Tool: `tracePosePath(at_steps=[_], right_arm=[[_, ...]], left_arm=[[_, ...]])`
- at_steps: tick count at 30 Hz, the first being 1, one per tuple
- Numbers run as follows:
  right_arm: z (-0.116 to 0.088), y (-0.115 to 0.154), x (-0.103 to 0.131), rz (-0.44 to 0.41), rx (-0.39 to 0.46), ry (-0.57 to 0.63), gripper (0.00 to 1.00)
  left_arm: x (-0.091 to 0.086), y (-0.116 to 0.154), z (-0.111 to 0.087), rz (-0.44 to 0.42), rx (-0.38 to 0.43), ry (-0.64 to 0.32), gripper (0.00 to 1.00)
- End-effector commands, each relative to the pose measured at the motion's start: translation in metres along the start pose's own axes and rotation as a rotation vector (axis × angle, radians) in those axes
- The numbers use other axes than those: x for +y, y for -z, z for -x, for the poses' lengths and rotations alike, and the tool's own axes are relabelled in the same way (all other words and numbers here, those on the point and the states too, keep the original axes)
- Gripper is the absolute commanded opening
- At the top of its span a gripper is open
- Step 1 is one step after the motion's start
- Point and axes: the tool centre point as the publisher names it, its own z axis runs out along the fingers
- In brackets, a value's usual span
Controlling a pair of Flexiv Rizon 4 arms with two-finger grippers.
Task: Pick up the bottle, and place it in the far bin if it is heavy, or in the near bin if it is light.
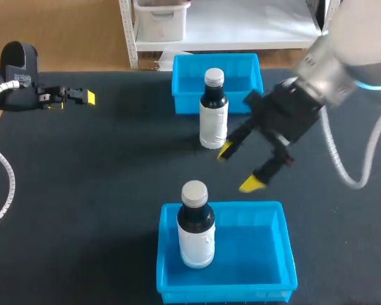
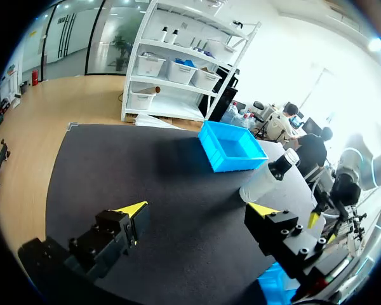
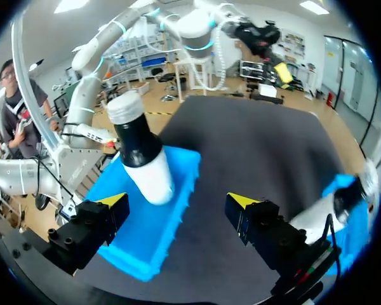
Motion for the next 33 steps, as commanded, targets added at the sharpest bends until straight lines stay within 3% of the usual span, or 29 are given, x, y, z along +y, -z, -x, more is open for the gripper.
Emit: tracePosePath(at_steps=[1, 7, 15, 22, 33], right_arm=[[-0.028, 0.067, -0.005, -0.135, -0.020, -0.069, 1.00], [-0.057, 0.116, -0.049, -0.260, -0.035, -0.142, 1.00], [-0.077, 0.150, -0.112, -0.309, -0.054, -0.168, 1.00], [-0.080, 0.155, -0.159, -0.291, -0.081, -0.162, 1.00], [-0.049, 0.122, -0.199, -0.275, -0.109, -0.119, 1.00]], left_arm=[[0.000, 0.000, 0.000, 0.000, 0.000, 0.000, 1.00], [0.000, 0.000, 0.000, 0.000, 0.000, 0.000, 1.00], [0.000, 0.000, 0.000, 0.000, 0.000, 0.000, 1.00], [0.000, 0.000, 0.000, 0.000, 0.000, 0.000, 1.00], [0.000, 0.000, 0.000, 0.000, 0.000, 0.000, 1.00]])
